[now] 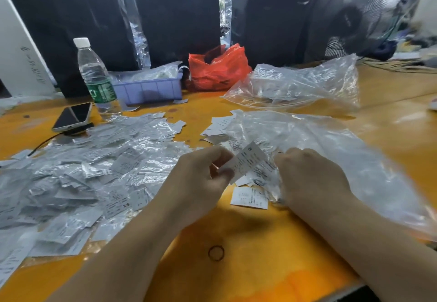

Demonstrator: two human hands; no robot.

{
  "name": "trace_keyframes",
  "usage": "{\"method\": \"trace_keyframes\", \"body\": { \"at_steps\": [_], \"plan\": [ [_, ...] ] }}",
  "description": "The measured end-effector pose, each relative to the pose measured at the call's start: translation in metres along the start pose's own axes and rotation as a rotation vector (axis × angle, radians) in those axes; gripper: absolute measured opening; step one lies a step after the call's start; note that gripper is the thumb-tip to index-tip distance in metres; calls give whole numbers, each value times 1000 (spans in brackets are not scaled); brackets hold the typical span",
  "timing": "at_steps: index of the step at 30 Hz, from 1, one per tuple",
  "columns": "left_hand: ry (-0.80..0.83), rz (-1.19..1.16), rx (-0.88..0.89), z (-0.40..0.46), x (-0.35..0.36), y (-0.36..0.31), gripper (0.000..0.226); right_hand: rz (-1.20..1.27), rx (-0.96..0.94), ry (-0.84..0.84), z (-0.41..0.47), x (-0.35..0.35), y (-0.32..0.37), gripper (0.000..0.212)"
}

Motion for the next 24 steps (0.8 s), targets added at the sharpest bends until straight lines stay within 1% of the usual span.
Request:
{"method": "trace_keyframes", "body": {
  "at_steps": [3, 5, 7, 9, 11, 13, 15, 18, 19, 21, 24],
  "plan": [
    [-3, 2, 14, -1, -1, 1, 20, -40, 64, 80, -1, 2, 2, 25],
    [-6, 4, 10, -1, -2, 2, 21, -40, 85, 107, -3, 3, 5, 20],
    [-1, 4, 3, -1, -2, 3, 21, -51, 80, 75, -4, 3, 7, 18],
    [8, 9, 0, -1, -2, 4, 20, -72, 50, 17, -3, 3, 9, 24],
    [20, 16, 2, 0, -1, 3, 20, -59, 19, -37, -4, 3, 10, 25],
    [22, 15, 5, 0, 0, 3, 22, -27, -23, -116, -5, 4, 8, 25],
    [18, -3, -2, 0, 0, 4, 22, 34, -84, -256, -4, 5, 6, 22],
    [-5, -72, -44, 2, -3, 4, 16, 237, -173, -493, -3, 8, 4, 20],
    [-14, -113, -75, 4, -5, 4, 14, 313, -193, -558, -3, 8, 2, 23],
    [-26, -194, -150, 6, -8, 5, 22, 451, -216, -647, -1, 5, 1, 32],
    [-53, -316, -231, 7, -16, 7, 32, 657, -214, -716, 7, -4, 1, 41]
  ]
}}
Point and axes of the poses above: each hand's wrist, its own z-axis towards the middle knuckle, its own x-axis out of the palm, y = z × x, the point moved 1 cm from there along z, towards the middle knuckle, and after that the axes turned 14 degrees about -x, right-handed, at the moved point
